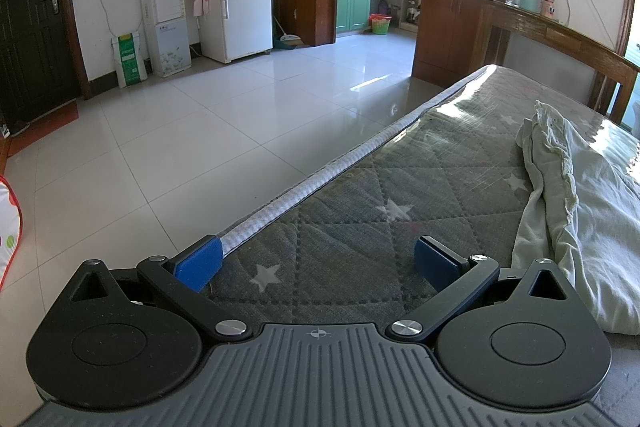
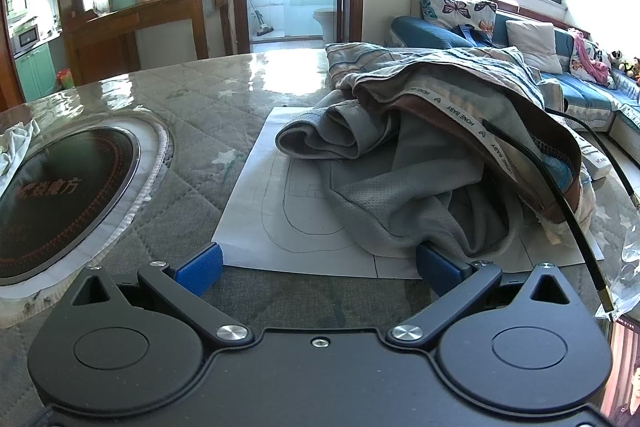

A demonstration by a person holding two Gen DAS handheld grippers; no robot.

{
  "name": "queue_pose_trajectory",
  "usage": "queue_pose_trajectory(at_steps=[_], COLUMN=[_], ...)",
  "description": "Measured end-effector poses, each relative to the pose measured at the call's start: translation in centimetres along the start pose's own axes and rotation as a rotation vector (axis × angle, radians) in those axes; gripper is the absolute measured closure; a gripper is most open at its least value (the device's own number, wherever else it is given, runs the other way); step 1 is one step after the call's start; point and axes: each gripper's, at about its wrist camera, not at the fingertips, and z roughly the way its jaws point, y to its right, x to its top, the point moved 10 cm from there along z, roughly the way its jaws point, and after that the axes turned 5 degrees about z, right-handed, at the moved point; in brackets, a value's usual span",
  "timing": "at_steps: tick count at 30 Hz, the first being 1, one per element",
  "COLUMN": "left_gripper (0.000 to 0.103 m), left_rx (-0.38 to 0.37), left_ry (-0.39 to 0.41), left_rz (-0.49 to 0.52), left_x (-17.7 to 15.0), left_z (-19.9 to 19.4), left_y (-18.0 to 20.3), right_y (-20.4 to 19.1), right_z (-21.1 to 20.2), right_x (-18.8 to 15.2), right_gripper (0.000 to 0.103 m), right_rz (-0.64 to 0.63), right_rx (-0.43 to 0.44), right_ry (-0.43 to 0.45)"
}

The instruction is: Fold clothes

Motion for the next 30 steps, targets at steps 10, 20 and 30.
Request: queue_pose_trajectory(at_steps=[10, 20, 30], left_gripper=[0.0, 0.0, 0.0], left_rx=[-0.002, -0.002, -0.003], left_ry=[0.0, 0.0, 0.0], left_rz=[-0.001, 0.0, -0.001], left_x=[0.0, 0.0, 0.0], left_z=[0.0, 0.0, 0.0], left_y=[0.0, 0.0, 0.1], right_y=[-0.3, -2.9, -10.3], right_z=[0.0, -0.5, -2.9], right_x=[0.2, 0.0, -0.6], right_gripper=[0.0, 0.001, 0.003], right_rz=[0.019, 0.015, -0.092], right_rx=[-0.024, -0.029, 0.083], right_ry=[-0.006, -0.011, -0.004])
